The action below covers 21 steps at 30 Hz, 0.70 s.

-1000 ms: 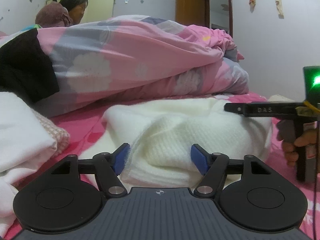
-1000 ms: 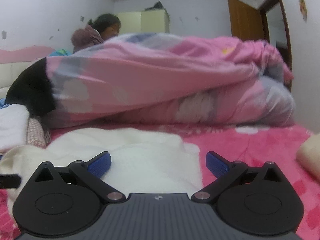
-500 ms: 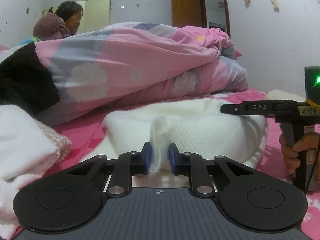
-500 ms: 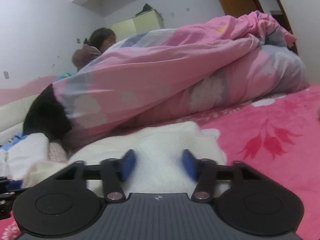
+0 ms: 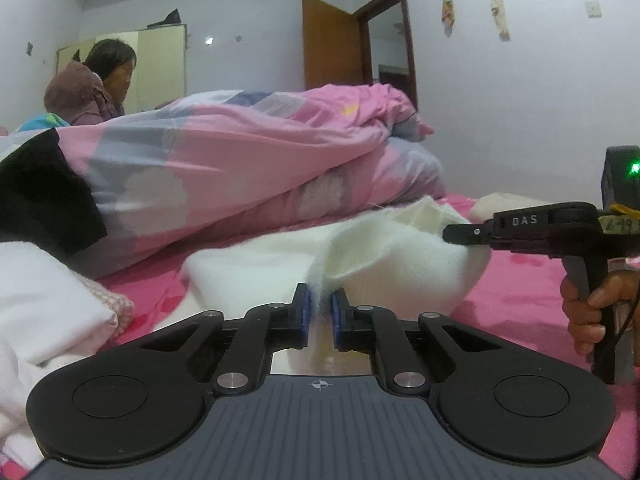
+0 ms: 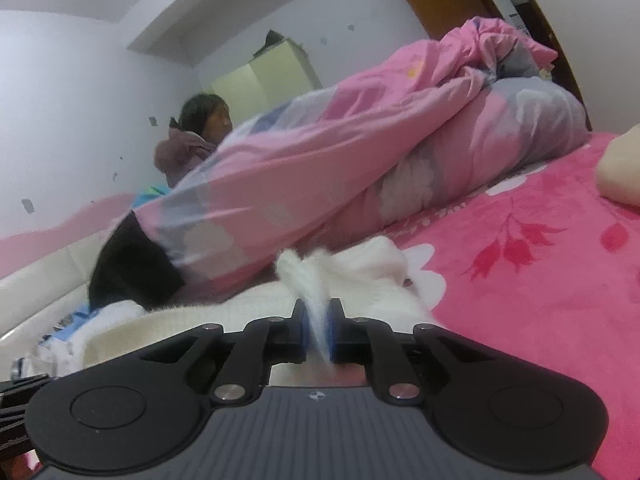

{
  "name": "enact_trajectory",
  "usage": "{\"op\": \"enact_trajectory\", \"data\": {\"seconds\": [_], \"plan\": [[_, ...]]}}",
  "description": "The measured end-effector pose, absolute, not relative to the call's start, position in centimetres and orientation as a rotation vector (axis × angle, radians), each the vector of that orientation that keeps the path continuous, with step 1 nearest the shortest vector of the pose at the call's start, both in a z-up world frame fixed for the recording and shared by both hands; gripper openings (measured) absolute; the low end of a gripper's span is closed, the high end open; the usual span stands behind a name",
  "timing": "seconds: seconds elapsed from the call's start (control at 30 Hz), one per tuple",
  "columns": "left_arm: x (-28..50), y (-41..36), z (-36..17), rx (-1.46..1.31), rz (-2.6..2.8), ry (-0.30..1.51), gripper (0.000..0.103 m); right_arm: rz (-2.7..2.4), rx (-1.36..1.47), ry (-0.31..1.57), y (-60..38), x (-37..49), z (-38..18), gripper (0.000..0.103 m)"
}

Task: Fold clothes

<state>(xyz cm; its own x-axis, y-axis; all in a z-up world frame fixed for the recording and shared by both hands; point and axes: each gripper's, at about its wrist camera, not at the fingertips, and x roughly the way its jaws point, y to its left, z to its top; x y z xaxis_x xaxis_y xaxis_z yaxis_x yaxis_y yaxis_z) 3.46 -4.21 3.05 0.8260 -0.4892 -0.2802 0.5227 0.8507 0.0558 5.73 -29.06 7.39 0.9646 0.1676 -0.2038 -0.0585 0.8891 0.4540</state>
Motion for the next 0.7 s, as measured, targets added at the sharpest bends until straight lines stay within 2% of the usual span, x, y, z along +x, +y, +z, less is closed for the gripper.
{"op": "enact_trajectory", "data": {"seconds": [0.2, 0.43, 0.47, 0.7], "plan": [[0.4, -2.2, 3.4, 0.088, -0.595, 0.267, 0.006, 0.120, 0.508, 0.238, -28.3, 0.5, 7.8, 0.009], [-1.4, -0.8, 1.4, 0.100, -0.601, 0.331, 0.004, 0.084, 0.589, 0.245, -27.1, -5.5, 5.5, 0.009], [-1.5, -0.6, 1.0, 0.093, -0.598, 0.343, 0.000, 0.073, 0.591, 0.261, -26.9, -5.9, 4.9, 0.009], [-1.2, -0.1, -0.5, 0.076, -0.612, 0.430, 0.002, 0.021, 0.644, 0.379, -27.4, -7.2, 2.0, 0.008]]}}
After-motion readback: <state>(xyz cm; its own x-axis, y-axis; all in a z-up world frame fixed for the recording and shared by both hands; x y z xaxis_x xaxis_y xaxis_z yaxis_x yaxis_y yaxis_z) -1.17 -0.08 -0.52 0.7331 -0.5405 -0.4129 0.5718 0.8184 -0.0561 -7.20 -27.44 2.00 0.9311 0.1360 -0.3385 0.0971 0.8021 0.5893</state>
